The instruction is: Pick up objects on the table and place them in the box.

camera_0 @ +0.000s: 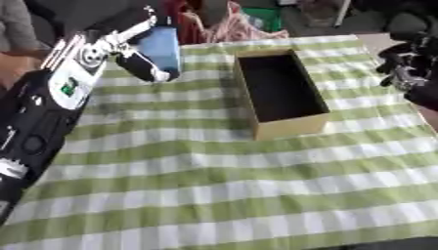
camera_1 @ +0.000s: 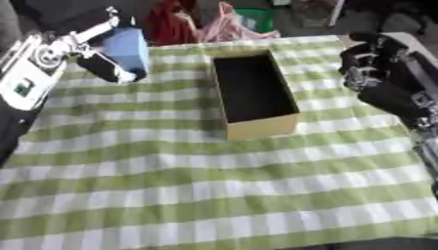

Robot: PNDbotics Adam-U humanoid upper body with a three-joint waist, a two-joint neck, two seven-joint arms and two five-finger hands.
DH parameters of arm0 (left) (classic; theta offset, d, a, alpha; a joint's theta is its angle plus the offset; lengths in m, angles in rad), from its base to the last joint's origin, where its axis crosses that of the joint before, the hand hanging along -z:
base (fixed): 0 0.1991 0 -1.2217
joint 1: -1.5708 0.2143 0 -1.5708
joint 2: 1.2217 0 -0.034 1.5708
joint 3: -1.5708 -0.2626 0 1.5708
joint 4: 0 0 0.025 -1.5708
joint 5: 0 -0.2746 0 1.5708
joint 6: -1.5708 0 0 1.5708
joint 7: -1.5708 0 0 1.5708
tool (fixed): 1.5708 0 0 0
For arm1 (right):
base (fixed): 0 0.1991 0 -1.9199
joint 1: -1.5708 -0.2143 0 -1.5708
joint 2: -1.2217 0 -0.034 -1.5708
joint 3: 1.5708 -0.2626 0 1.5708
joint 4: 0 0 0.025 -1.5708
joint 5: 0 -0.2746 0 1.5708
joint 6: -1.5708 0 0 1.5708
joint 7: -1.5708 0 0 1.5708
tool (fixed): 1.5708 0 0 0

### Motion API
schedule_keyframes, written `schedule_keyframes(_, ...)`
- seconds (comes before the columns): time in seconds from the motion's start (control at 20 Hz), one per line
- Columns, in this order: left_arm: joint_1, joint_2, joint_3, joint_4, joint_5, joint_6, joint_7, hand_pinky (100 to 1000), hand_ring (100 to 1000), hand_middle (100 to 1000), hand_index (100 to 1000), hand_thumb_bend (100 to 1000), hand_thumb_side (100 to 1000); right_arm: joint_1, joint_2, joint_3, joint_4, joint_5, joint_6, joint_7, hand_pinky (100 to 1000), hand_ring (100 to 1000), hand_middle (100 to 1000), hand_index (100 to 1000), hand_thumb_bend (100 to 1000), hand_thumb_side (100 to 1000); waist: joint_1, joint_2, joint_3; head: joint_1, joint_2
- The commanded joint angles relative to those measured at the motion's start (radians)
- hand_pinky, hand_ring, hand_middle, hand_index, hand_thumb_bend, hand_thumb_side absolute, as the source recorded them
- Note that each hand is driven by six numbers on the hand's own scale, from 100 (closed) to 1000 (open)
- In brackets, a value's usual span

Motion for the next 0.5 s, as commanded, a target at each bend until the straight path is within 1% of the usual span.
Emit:
schedule_keyframes(0.05, -0.04, -0.023, 0.02, 0.013, -0.015, 0.003, 0.057, 552, 476, 526, 780, 100, 100, -0.022, -0.013, 0.003, -0.006, 0.002, 0.0, 0.014, 556, 653, 672, 879, 100, 303, -0.001, -0.015, -0.011, 0.009, -0.018)
schedule_keyframes(0.3, -0.068, -0.08, 0.026, 0.049, -0.036, -0.01, 0.104, 548, 479, 529, 779, 100, 100, -0.031, -0.006, 0.016, -0.007, 0.004, 0.002, 0.034, 555, 652, 671, 880, 100, 304, 0.003, -0.008, -0.041, 0.022, -0.029)
schedule_keyframes(0.5, -0.092, -0.14, 0.033, 0.094, -0.056, -0.032, 0.114, 548, 485, 533, 779, 109, 100, -0.049, 0.002, 0.035, -0.015, 0.005, 0.004, 0.058, 556, 652, 671, 880, 100, 306, 0.006, 0.005, -0.073, 0.041, -0.044)
